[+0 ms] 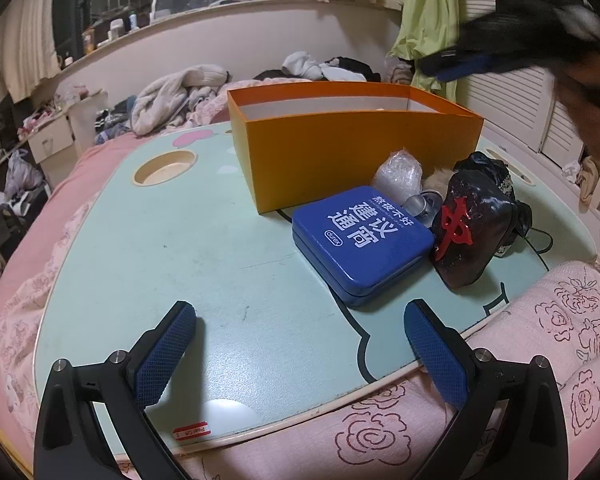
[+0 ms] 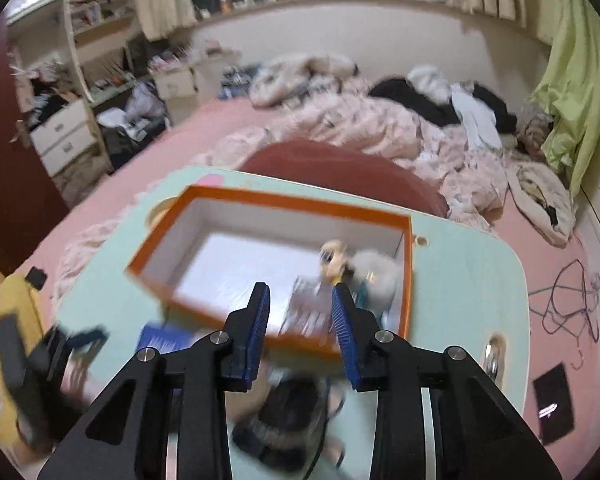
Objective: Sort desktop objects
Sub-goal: 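Grasp the cartoon figurine keychain in the box with the right gripper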
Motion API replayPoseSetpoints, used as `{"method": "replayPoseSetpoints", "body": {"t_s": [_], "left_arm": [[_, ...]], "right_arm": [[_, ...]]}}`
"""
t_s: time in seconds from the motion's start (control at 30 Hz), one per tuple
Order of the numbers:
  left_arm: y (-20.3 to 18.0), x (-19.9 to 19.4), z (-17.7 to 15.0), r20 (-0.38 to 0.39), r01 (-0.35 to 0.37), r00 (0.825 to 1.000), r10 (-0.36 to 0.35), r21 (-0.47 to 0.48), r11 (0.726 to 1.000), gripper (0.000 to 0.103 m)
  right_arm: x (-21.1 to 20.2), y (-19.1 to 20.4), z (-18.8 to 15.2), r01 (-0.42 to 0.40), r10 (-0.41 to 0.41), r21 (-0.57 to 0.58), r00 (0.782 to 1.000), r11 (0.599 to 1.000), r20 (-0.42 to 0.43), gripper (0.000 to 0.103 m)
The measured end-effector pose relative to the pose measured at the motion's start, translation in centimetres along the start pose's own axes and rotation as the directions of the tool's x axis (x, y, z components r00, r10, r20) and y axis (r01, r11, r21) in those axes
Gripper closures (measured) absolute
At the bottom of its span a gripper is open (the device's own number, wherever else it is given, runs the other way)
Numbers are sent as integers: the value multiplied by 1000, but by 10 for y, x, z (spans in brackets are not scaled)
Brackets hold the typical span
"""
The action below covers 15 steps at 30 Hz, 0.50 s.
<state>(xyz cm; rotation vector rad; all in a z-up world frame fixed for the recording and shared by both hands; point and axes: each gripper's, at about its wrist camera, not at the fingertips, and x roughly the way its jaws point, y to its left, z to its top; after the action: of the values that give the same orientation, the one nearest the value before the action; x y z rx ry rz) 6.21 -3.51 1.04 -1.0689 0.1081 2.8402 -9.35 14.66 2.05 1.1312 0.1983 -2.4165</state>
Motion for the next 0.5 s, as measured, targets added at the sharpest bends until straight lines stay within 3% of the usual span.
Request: {"method": "replayPoseSetpoints", "body": {"t_s": [0.17,0.4,0.5], "left_arm": [[0,0,0,2,1,1000,-1,0,1000,0],[1,1,1,3,-1,1000,1,0,1000,0],[1,1,1,3,-2,1000,2,0,1000,0]], "right_arm": [[56,-12,29,68,-58,54,982,996,-179,69],[101,4,25,160,-167,-46,939,986,-301,69],[113,21,21,212,-250,-151,917,966,-311,69]]}}
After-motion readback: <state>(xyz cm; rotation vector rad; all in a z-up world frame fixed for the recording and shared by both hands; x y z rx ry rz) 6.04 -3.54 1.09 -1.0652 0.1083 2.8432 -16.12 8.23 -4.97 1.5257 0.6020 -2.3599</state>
